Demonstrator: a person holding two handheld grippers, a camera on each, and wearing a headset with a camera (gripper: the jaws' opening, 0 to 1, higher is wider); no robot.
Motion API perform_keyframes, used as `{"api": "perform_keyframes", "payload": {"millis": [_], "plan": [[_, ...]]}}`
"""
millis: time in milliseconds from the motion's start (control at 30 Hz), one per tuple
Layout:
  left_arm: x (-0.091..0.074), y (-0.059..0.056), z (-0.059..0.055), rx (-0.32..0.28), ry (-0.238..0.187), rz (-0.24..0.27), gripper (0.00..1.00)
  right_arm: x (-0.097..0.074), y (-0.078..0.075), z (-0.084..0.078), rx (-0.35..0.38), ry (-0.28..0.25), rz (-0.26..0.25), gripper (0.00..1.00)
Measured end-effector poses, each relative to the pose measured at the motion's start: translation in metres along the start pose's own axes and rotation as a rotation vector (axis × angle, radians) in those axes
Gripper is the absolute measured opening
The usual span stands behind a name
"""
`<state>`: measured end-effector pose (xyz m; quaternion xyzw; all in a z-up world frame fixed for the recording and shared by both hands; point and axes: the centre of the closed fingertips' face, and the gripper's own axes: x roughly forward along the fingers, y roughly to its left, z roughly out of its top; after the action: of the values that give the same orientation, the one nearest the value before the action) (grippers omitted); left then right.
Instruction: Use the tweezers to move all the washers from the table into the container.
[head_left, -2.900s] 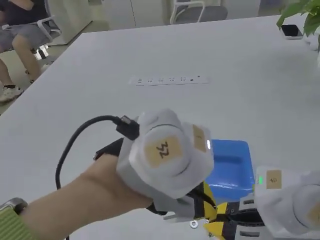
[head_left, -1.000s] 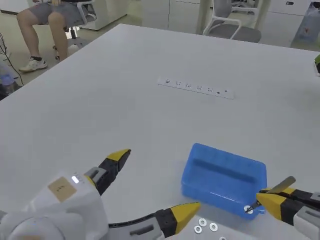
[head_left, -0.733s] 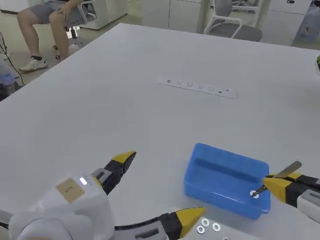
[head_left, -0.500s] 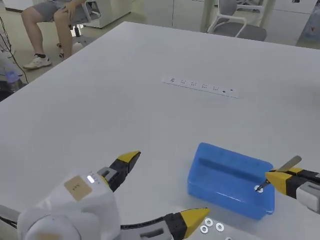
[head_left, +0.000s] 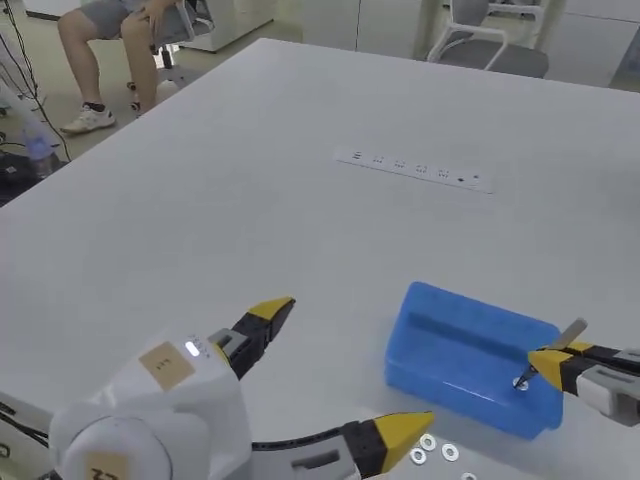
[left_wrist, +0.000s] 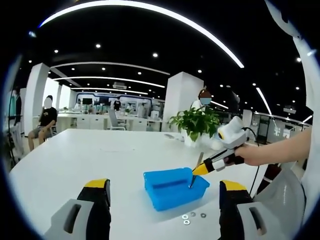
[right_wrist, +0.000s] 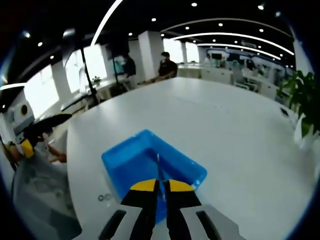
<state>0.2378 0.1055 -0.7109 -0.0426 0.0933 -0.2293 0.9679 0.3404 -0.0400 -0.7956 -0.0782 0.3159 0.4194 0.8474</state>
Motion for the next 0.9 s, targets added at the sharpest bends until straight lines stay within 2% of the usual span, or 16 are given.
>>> {"api": "perform_keyframes", "payload": {"millis": [100, 467, 700, 900], "plan": [[0.0, 0.002, -0.004, 0.006, 0.021, 0.006, 0.91, 0.002, 0.0, -0.001, -0.002, 0.002, 0.002, 0.03], [0.0, 0.001, -0.004, 0.008, 0.023, 0.001, 0.91, 0.004, 0.001, -0.002, -0.039, 0.009, -0.004, 0.04], [0.0, 0.001, -0.004, 0.008, 0.024, 0.003, 0.91, -0.005, 0.004, 0.01, -0.029, -0.03, -0.001, 0.04], [0.001, 0.0, -0.005, 0.008, 0.034, 0.002, 0.9, -0.015, 0.016, 0.022, -0.05, -0.051, 0.02, 0.03]]}}
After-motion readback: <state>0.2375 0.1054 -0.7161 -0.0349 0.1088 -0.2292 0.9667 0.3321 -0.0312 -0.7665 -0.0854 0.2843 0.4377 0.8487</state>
